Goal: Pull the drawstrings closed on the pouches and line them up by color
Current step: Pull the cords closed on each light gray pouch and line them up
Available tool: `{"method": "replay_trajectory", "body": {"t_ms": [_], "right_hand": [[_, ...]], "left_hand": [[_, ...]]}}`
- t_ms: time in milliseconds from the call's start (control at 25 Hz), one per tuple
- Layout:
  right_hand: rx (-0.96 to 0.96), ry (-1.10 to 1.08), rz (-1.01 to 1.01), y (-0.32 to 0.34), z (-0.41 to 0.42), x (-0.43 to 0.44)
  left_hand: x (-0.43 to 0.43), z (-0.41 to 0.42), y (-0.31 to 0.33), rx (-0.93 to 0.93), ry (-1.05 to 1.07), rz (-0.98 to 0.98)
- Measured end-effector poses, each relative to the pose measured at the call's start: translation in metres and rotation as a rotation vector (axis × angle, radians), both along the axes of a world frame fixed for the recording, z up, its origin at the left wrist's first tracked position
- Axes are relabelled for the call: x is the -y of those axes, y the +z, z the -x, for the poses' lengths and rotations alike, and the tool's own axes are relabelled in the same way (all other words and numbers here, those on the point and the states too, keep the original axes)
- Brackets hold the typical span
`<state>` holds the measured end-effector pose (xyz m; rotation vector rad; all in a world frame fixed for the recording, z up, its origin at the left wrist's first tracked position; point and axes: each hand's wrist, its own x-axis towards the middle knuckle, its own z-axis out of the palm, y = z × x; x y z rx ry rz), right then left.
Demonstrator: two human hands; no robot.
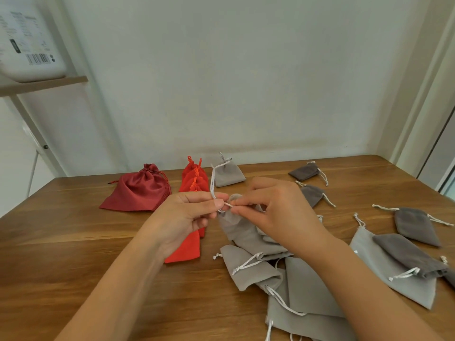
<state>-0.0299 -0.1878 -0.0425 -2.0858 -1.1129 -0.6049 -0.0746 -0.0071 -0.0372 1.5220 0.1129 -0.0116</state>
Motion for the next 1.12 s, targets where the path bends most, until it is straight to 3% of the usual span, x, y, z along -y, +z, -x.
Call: {"method": "replay_trajectory", "body": {"t_ms": [80,280,480,600,840,1120], "right_hand": [[-0.057,0.011,-0.002,0.001,0.001,0.000],[-0.144,0.014,-0.059,0.003,0.002,0.004],[-0.546,0.168,-0.128,0.004,0.002,0.005],[-0.664,0.214,-0.097,0.009,0.004,0.008],[-0.668,0.164,-0.019,0.012,0.004,0.014],[-0.549,-0.038,0.129,0.011,0.005,0.004]], "left_hand": [[0.000,0.000,0.001,-0.005,0.000,0.012],[-0.001,0.006,0.006,0.137,-0.060,-0.205],[-0.001,0.007,0.008,0.243,-0.093,-0.257],[0.002,0.009,0.010,0.298,-0.083,-0.238],[0.009,0.013,0.010,0.411,-0.061,-0.282],[0.010,0.010,-0.004,0.559,0.063,-0.719]]}}
